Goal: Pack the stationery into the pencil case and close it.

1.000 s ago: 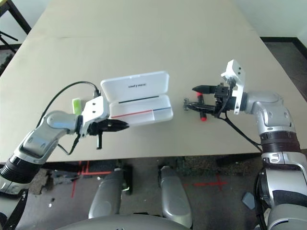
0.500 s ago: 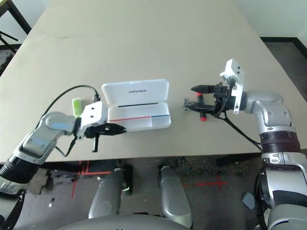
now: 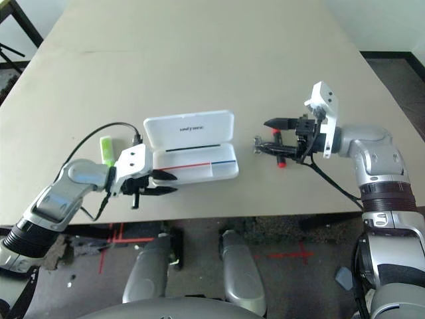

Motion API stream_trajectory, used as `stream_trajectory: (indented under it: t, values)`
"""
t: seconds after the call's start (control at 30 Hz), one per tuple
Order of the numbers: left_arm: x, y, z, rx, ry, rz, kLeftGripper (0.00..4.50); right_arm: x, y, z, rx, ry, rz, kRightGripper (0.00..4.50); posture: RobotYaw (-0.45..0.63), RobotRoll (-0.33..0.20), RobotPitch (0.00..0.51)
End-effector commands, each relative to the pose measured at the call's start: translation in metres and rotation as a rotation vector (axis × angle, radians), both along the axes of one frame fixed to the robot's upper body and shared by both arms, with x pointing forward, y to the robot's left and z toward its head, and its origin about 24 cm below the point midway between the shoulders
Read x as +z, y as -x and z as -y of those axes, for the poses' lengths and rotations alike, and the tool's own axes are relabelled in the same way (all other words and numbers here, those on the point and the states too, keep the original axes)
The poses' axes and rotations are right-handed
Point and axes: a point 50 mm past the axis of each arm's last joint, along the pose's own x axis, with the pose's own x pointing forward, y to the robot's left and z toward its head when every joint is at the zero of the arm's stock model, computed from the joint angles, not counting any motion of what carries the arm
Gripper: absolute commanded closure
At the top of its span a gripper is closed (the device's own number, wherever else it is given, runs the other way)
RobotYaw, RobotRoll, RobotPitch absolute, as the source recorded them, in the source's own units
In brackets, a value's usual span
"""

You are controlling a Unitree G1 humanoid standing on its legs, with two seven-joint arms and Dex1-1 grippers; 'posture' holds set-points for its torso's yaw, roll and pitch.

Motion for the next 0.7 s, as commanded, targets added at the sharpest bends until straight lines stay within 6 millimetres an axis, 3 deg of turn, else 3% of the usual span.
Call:
stream_trajectory:
  t: [0.03,0.1,0.27,0.43,0.7]
  values:
    - [0.009,0.006,-0.004,0.007,0.035,0.009,0.66,0.01,0.0,-0.001,0.005,-0.015,0.028,0.0,-0.06,0.0,0.213]
    - [0.018,0.009,-0.007,0.008,0.061,0.025,0.01,0.015,0.001,0.0,0.002,-0.037,0.033,0.0,-0.06,0.0,0.214]
    - [0.036,0.015,-0.016,0.026,0.097,0.058,0.01,0.033,0.0,0.007,-0.08,-0.12,0.071,0.0,-0.07,0.0,0.216]
    - [0.045,0.014,-0.025,0.072,0.1,0.093,0.01,0.053,0.0,0.015,-0.324,-0.189,0.082,0.0,-0.09,0.0,0.22]
    - [0.046,0.01,-0.025,0.093,0.107,0.098,0.01,0.053,0.011,0.022,-0.715,-0.059,-0.022,0.0,-0.13,0.0,0.219]
